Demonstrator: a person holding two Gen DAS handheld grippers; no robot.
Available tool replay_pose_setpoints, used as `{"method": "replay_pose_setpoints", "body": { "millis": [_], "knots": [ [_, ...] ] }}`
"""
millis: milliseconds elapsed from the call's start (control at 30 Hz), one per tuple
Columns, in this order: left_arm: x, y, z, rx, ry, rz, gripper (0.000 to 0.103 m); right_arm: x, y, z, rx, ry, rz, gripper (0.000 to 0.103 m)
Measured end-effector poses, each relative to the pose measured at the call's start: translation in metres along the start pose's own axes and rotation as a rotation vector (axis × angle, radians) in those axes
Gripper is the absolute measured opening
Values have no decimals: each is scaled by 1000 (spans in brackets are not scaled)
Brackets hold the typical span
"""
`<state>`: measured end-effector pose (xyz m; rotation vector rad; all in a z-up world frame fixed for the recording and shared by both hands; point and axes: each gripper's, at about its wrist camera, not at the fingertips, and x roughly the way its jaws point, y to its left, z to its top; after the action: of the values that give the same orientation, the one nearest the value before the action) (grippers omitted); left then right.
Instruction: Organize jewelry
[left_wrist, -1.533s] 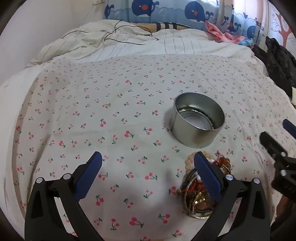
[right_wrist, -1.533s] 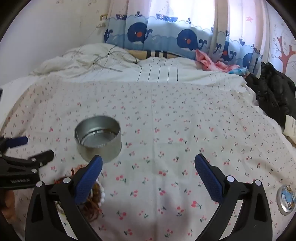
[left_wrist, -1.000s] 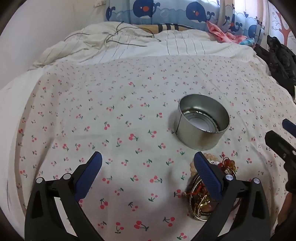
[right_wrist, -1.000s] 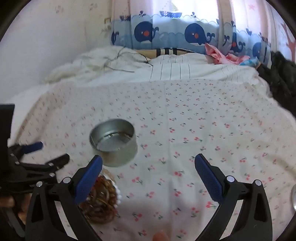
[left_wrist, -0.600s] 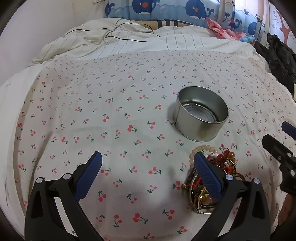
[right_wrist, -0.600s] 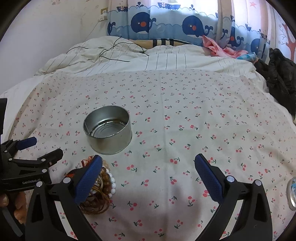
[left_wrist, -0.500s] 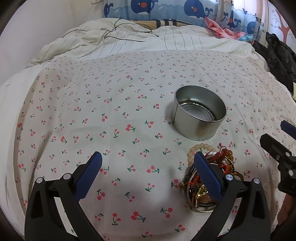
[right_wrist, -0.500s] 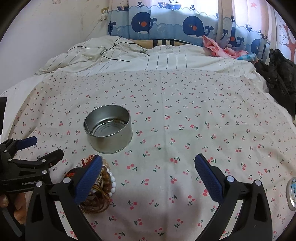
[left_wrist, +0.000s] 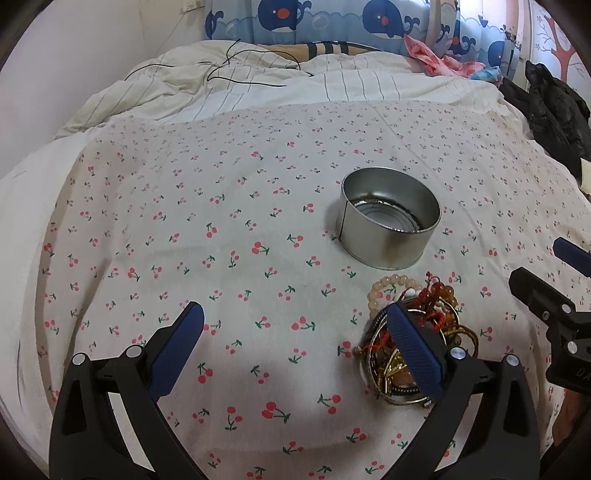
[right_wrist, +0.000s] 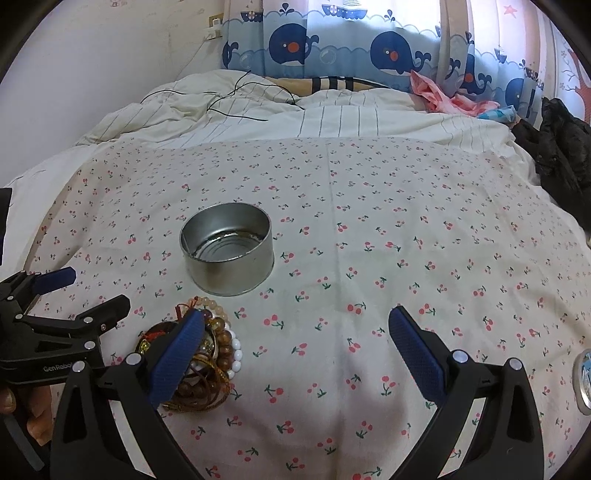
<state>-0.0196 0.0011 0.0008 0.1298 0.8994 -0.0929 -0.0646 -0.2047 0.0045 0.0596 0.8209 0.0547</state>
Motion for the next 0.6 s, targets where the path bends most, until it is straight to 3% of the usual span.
{"method": "replay_pose_setpoints", "body": {
  "millis": [600],
  "knots": [
    [3,-4,-7,14,11,-6,96,0,-1,-9,-10,14,-4,96]
  ]
}}
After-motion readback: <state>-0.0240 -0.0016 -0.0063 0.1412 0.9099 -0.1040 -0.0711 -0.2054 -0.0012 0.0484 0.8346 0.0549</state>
